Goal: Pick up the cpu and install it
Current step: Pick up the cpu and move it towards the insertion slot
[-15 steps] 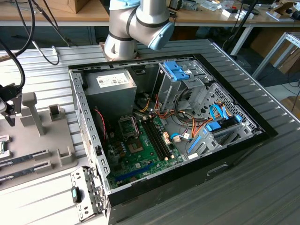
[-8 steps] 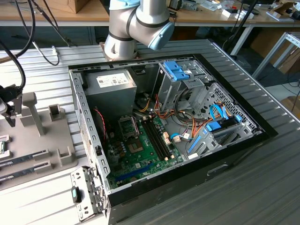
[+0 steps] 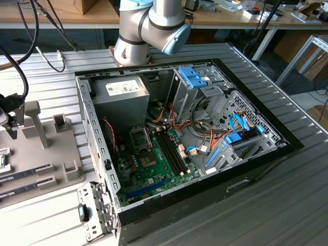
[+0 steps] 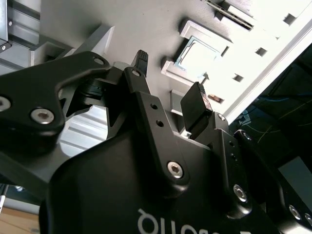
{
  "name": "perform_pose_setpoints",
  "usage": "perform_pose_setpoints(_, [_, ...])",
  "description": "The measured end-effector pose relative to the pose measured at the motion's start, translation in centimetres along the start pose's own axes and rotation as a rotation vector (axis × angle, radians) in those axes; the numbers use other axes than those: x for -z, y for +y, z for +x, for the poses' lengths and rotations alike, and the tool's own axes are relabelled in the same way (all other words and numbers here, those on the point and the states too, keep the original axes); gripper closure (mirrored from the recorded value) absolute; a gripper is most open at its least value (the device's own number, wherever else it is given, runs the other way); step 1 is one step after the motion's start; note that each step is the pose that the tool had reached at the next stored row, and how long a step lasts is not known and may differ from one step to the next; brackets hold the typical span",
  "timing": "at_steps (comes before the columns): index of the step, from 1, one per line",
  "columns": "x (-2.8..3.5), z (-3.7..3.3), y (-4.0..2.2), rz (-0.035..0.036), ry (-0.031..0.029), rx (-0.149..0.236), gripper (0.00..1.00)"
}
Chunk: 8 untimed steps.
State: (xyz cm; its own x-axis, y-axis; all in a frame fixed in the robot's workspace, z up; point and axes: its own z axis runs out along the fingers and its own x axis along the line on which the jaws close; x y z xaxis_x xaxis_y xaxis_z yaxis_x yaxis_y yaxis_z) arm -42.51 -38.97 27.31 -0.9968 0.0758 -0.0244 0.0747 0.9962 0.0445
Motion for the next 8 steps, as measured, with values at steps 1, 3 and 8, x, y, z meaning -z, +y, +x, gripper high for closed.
perform_pose_setpoints(1, [-0.05,0.00,0.00,0.0000,0.0000,0.000,0.46])
perform_pose_setpoints(3, [-0.11,0.00,0.00,0.0000,0.0000,0.000,0.46])
perform_pose_setpoints(8, [-0.28,0.01,-0.01,0.0000,0.0000,0.000,0.46])
